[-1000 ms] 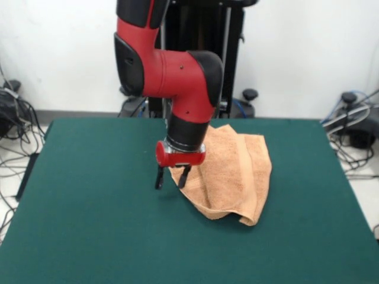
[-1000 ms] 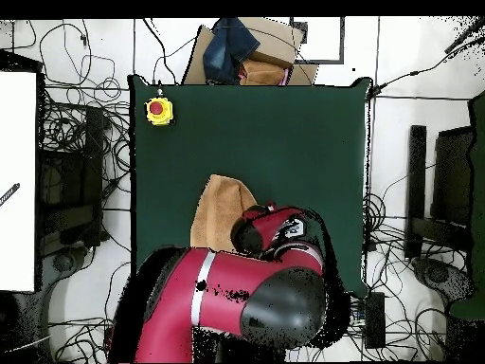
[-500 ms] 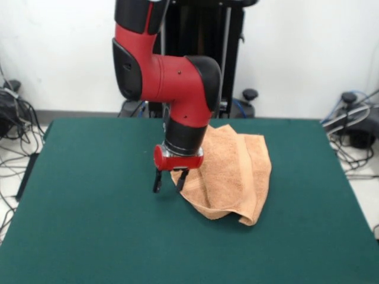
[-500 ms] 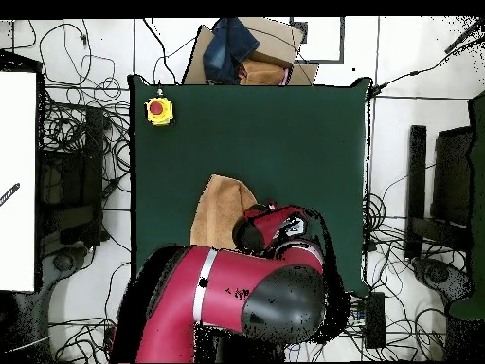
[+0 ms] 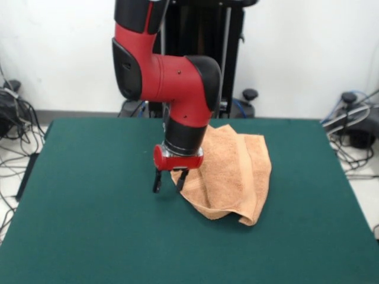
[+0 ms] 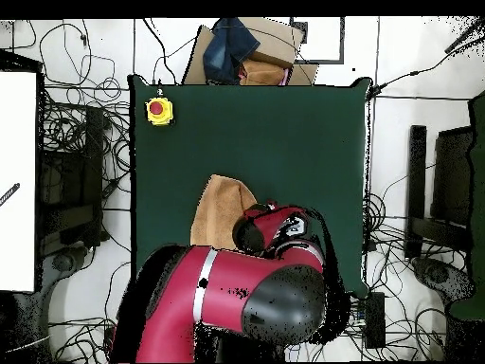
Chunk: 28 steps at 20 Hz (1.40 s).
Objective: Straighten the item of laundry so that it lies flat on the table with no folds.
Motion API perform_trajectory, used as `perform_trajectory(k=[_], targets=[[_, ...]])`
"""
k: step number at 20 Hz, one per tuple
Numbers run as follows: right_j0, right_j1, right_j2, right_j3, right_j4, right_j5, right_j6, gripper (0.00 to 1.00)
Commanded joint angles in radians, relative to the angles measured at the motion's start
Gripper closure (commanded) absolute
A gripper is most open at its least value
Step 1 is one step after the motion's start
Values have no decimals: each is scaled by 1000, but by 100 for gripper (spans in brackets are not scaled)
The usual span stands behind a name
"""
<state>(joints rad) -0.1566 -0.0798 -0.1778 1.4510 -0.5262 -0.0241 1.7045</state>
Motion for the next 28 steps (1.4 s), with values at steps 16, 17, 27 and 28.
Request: perform_trajectory(k=[16,17,27,28], targets=[[20,-75,71,86,19,183,77,0],[29,-74,62,86,18,173,86,0],[74,-13,15,74,22,85,145,0],[67,-11,21,78,17,65,144,0]])
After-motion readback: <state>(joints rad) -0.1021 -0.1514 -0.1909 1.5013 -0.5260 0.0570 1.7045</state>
